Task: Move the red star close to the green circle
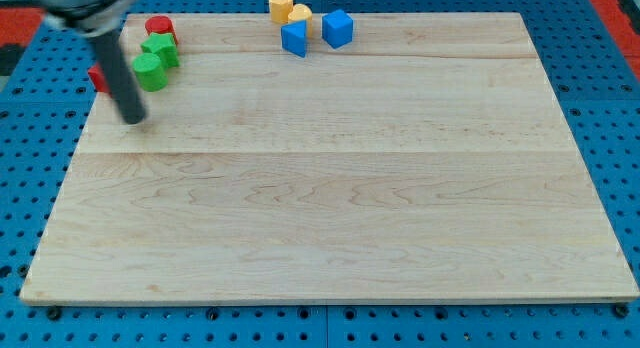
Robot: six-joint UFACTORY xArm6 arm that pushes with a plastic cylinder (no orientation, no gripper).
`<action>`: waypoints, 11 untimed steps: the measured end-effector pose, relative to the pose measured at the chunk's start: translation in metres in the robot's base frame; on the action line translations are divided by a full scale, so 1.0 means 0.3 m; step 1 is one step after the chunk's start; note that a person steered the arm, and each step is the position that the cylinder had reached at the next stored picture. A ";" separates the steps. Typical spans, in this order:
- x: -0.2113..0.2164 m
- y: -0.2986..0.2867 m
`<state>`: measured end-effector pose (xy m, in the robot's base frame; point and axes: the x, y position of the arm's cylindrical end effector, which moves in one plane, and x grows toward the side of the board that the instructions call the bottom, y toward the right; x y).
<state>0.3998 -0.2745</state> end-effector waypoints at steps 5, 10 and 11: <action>-0.337 -0.101; -0.684 0.021; -0.634 0.023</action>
